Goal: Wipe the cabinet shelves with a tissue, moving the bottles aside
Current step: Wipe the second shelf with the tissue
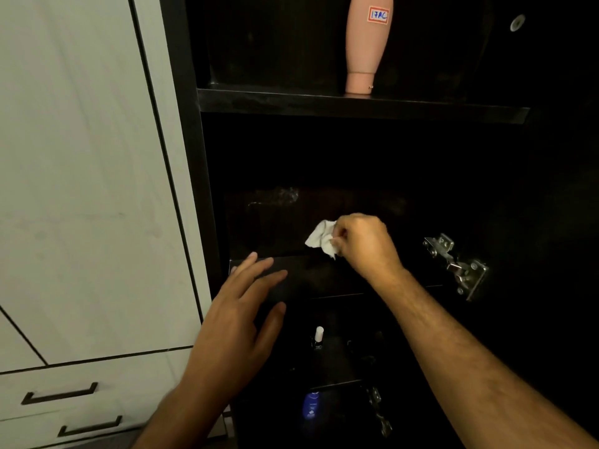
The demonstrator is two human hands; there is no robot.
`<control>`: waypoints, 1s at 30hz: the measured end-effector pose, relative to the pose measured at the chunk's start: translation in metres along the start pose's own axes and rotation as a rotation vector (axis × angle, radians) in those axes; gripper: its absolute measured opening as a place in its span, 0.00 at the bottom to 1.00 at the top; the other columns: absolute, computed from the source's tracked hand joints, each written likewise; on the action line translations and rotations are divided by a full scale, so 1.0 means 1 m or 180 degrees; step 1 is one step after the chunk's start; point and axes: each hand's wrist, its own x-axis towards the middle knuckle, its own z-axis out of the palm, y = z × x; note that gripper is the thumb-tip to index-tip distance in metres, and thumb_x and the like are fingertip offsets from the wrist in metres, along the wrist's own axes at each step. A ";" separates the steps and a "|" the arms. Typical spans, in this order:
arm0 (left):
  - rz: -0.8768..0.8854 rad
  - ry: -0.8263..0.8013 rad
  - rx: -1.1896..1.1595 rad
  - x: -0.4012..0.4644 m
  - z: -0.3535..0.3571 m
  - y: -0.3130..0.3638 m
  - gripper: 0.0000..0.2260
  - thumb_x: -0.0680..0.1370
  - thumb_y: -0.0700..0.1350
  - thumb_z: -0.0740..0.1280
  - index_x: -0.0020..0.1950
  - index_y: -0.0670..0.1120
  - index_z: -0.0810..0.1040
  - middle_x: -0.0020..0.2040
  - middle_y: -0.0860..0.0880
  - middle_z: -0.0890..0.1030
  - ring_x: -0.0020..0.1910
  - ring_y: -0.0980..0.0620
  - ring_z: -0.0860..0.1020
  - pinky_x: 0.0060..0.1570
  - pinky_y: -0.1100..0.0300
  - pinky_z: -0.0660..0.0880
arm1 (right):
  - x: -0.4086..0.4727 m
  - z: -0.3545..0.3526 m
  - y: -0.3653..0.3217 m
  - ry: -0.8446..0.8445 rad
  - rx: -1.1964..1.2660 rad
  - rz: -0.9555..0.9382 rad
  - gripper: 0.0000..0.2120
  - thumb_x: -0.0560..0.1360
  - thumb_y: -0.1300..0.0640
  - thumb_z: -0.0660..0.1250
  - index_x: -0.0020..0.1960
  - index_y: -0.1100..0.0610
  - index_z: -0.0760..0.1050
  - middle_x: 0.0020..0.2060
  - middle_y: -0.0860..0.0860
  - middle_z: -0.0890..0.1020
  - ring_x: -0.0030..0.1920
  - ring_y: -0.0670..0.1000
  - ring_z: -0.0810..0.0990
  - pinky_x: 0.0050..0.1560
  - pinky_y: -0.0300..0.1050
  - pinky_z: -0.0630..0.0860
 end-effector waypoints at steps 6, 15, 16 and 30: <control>0.0321 0.0566 -0.0052 -0.001 -0.013 0.013 0.17 0.78 0.50 0.62 0.67 0.50 0.74 0.72 0.53 0.70 0.76 0.53 0.61 0.71 0.47 0.65 | 0.054 -0.063 -0.016 0.1449 0.1165 0.0692 0.03 0.70 0.58 0.73 0.41 0.58 0.82 0.36 0.50 0.83 0.37 0.49 0.82 0.38 0.41 0.78; 0.0306 0.0822 0.0763 0.004 -0.013 0.001 0.32 0.77 0.59 0.61 0.76 0.46 0.58 0.79 0.40 0.49 0.78 0.40 0.44 0.71 0.34 0.55 | 0.040 -0.008 -0.066 0.1722 0.0847 -0.0611 0.02 0.67 0.63 0.74 0.39 0.60 0.82 0.35 0.56 0.81 0.36 0.54 0.80 0.39 0.37 0.69; 0.0304 0.0804 0.0810 0.004 -0.013 -0.002 0.33 0.77 0.60 0.61 0.77 0.46 0.57 0.79 0.40 0.46 0.78 0.39 0.43 0.71 0.34 0.55 | 0.032 0.003 -0.063 0.1550 0.0786 -0.0785 0.02 0.68 0.63 0.74 0.39 0.59 0.81 0.35 0.55 0.80 0.36 0.53 0.79 0.38 0.38 0.70; 0.0274 0.0823 0.0721 0.008 -0.012 -0.024 0.36 0.77 0.60 0.60 0.78 0.45 0.52 0.79 0.40 0.43 0.79 0.40 0.44 0.70 0.32 0.58 | 0.052 -0.047 -0.030 0.1511 0.1314 0.0750 0.02 0.71 0.60 0.72 0.44 0.56 0.81 0.34 0.47 0.81 0.35 0.46 0.80 0.37 0.36 0.77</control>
